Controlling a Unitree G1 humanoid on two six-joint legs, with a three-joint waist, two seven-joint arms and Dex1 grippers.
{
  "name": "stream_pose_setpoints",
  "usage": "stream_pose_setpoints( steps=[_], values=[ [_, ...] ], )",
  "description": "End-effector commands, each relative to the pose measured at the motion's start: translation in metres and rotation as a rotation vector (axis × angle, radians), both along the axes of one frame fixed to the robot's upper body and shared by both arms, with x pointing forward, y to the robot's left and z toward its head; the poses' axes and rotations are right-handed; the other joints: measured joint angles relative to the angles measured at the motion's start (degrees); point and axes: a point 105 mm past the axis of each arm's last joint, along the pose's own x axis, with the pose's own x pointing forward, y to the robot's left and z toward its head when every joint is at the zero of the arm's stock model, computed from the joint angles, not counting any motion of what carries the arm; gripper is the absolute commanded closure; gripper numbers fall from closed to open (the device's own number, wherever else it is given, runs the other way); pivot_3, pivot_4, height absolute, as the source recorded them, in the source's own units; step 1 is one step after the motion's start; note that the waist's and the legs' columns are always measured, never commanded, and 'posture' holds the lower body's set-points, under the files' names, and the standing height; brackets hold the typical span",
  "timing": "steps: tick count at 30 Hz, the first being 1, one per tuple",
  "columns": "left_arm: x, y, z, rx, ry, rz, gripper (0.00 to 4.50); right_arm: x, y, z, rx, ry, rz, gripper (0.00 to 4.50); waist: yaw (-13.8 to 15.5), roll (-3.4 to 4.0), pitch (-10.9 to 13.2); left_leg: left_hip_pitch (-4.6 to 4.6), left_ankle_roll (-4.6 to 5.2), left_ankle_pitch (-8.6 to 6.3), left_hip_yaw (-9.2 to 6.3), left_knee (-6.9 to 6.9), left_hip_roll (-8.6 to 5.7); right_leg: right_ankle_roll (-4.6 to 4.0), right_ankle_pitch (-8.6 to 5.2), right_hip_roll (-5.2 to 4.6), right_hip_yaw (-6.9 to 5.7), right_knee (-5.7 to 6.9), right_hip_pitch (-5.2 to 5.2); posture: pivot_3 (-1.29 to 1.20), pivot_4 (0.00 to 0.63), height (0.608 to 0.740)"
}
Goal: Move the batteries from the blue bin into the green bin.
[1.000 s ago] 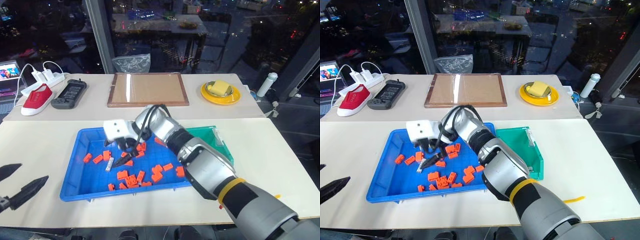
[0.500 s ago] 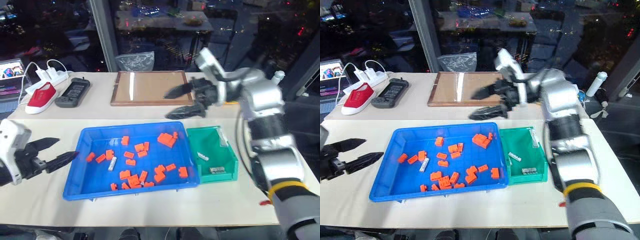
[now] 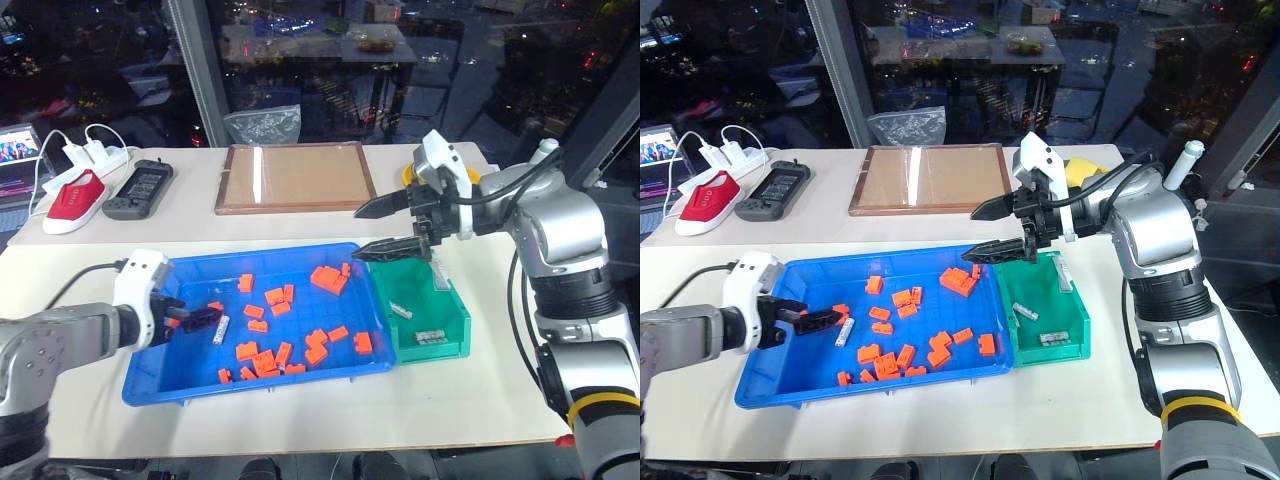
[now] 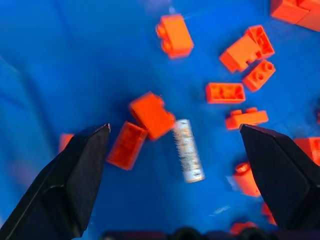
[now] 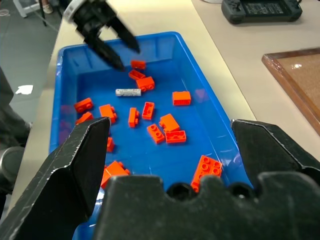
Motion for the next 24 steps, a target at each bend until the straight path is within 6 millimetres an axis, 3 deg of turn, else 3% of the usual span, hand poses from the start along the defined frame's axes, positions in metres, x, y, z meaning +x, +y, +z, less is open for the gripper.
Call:
stream_pose_setpoints(
  steps=[1,10,18,22,24],
  values=[
    [0.001,-0.016,0.003,0.002,-0.026,-0.002,0.0,-0.005,0.004,0.016,0.031,-0.056,0.012,0.02,0.27,-0.01,-0.01,0.03,0.0,0.0,0.0,0.0,-0.01,0.0,0.0,-0.01,0.0,-0.01,0.02,0.0,0.15,0.74],
    [-0.004,-0.009,-0.02,0.097,0.037,0.055,0.0,0.001,0.003,0.016,0.045,-0.07,-0.02,0.02,0.28,-0.03,-0.02,0.07,-0.04,0.02,0.0,0.0,-0.01,0.0,0.0,0.0,0.03,-0.03,0.03,0.0,0.15,0.74],
    [0.001,-0.033,-0.028,0.019,0.049,0.01,0.0,0.002,0.001,0.018,0.045,-0.08,-0.04,0.02,0.98,-0.03,-0.02,0.01,-0.05,0.03,0.01,0.02,-0.06,0.0,0.0,-0.05,0.03,-0.08,0.03,0.0,0.15,0.74],
    [0.004,-0.031,-0.032,0.047,0.062,0.025,0.0,0.002,0.0,0.018,0.042,-0.087,-0.052,0.02,1.02,-0.04,-0.02,0.0,-0.05,0.03,0.01,0.04,-0.08,0.01,0.0,-0.06,0.03,-0.08,0.03,0.0,0.15,0.74],
    [0.005,-0.022,-0.037,0.098,0.083,0.049,0.53,0.002,-0.001,0.019,0.044,-0.087,-0.056,0.0,0.85,-0.04,-0.02,0.02,-0.05,0.03,0.01,0.03,-0.08,0.01,0.0,-0.06,0.03,-0.07,0.03,0.0,0.15,0.74]
  ],
)
